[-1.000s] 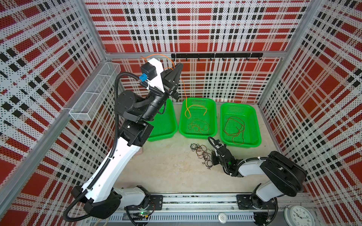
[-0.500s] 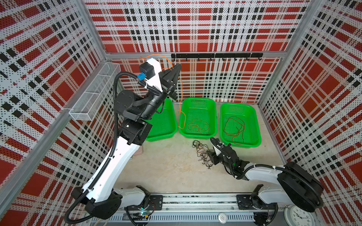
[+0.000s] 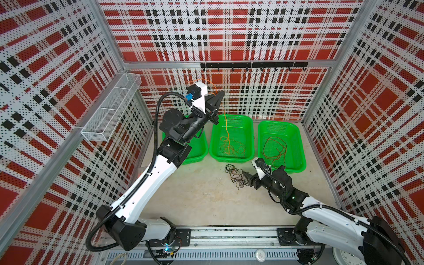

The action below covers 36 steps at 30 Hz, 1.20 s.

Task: Untangle and sort cables by color
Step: Untie the cable, then place the cable into the container.

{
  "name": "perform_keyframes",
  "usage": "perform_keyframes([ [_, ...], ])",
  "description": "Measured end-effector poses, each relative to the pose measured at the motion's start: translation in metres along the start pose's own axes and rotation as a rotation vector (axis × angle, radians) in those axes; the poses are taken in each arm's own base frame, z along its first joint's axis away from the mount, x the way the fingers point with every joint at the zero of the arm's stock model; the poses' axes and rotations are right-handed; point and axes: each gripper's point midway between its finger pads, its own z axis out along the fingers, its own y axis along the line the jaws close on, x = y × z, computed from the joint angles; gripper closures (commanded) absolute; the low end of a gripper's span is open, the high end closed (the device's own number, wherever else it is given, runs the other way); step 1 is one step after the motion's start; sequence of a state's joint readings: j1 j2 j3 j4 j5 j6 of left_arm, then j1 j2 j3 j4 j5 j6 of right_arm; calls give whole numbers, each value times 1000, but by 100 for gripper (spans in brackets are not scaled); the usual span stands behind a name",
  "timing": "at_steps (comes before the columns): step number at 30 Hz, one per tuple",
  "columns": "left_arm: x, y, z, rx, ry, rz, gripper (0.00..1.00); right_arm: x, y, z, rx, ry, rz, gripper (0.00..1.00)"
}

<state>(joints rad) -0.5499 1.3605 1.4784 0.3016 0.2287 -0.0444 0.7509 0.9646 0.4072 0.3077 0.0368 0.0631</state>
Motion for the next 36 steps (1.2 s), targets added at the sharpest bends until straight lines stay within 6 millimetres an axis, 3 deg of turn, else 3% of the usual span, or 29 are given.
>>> perform_keyframes([
  [10, 84, 3, 35, 6, 98, -37, 100, 17, 0, -2, 3, 126, 16, 27],
  [17, 148, 8, 48, -18, 179, -53, 100, 32, -4, -3, 31, 190, 68, 27],
  [27, 290, 27, 55, -100, 392, -127, 100, 39, -4, -5, 38, 215, 139, 29],
  [29, 312, 30, 52, -111, 427, -149, 90, 40, -5, -7, 42, 218, 148, 31],
  [30, 322, 31, 50, -117, 443, -163, 78, 40, -5, -9, 44, 217, 152, 34],
  [32, 332, 34, 47, -125, 464, -176, 37, 40, -5, -13, 46, 211, 157, 39],
  [33, 337, 36, 46, -132, 475, -183, 29, 39, -6, -15, 46, 205, 159, 43],
  [36, 348, 42, 42, -173, 522, -193, 19, 33, -5, -18, 43, 185, 161, 55],
])
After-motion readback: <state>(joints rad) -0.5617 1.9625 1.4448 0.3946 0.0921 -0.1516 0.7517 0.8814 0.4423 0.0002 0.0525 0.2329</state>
